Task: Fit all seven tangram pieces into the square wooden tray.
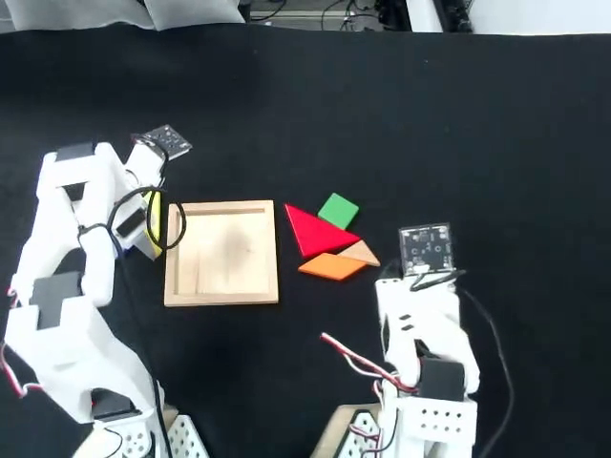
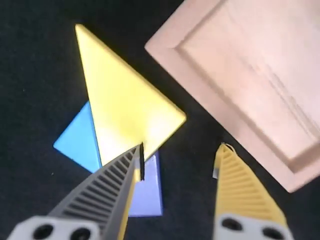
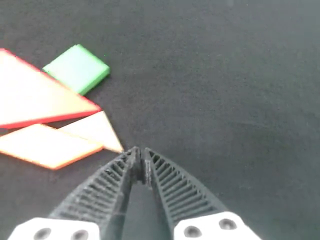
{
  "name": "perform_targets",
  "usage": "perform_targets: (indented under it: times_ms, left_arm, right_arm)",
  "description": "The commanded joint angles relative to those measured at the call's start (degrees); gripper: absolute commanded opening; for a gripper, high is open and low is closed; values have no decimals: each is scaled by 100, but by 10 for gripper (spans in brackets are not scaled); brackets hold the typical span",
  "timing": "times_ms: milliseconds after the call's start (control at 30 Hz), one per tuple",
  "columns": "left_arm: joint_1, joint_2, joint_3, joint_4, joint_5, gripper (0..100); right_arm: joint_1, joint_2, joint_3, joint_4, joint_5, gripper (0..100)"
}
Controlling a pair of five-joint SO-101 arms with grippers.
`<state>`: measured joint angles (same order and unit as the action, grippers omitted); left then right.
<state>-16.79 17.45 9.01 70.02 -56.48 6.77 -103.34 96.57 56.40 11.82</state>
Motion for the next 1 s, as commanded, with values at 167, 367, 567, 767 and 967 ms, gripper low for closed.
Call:
perform_targets:
  times_ms: [167, 367, 567, 767, 967]
  left_arm:
    - [-189, 211, -716, -316, -26, 243]
    - [-119, 431, -936, -299, -53, 243]
    - [-84, 923, -1086, -316, -53, 243]
    - [-66, 1354, -1807, 79, 35, 244]
    - [-66, 1767, -2993, 1108, 237, 273]
  right_arm:
    - [-527, -488, -4, 387, 607, 15]
    - [-510, -505, -4, 378, 923, 15]
    - [-501, -505, -4, 387, 1143, 16]
    - [-492, -505, -31, 536, 1547, 16]
    - [-492, -505, -13, 545, 1547, 155]
